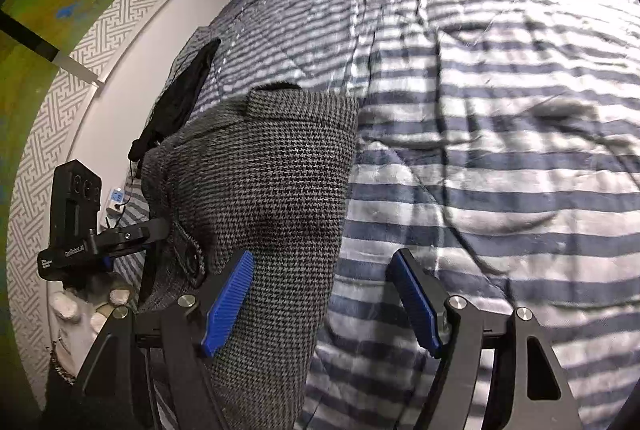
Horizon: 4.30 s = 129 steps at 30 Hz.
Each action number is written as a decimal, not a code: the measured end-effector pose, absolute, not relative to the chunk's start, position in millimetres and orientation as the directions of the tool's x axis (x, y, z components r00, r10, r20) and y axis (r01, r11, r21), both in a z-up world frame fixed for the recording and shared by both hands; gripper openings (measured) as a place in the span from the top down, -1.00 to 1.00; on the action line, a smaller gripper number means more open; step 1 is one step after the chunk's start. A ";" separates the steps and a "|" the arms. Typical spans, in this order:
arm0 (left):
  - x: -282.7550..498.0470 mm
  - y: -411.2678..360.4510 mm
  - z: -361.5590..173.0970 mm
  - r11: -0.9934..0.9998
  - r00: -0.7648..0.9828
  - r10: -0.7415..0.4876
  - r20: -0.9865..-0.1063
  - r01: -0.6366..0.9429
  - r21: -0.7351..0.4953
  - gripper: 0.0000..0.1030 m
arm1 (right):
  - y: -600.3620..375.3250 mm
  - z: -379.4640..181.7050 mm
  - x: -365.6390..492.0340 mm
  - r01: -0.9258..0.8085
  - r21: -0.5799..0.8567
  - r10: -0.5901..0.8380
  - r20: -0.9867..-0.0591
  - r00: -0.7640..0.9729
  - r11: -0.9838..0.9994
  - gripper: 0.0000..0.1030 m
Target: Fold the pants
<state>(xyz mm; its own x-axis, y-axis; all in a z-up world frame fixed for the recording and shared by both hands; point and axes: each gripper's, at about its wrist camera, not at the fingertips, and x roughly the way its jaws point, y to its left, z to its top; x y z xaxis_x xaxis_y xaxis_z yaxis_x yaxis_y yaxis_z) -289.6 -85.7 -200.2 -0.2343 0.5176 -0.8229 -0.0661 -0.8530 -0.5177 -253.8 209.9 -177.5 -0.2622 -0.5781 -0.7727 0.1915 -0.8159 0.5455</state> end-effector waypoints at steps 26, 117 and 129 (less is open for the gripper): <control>-249.3 -69.5 -141.8 -0.842 -0.444 0.523 -0.728 -0.138 -0.521 0.47 | 179.2 -108.5 -212.7 0.318 0.550 -0.635 -0.683 -0.361 -0.773 0.74; -87.9 -143.8 20.3 -0.983 -0.702 0.039 -0.711 0.100 -0.153 0.15 | 73.3 4.4 -92.8 0.530 0.212 -0.503 -0.708 -0.496 -0.821 0.38; 72.8 -59.9 68.8 -0.995 -0.800 0.019 -0.600 0.042 -0.087 -0.27 | 158.0 39.8 33.5 0.507 0.151 -0.486 -0.600 -0.635 -0.848 0.10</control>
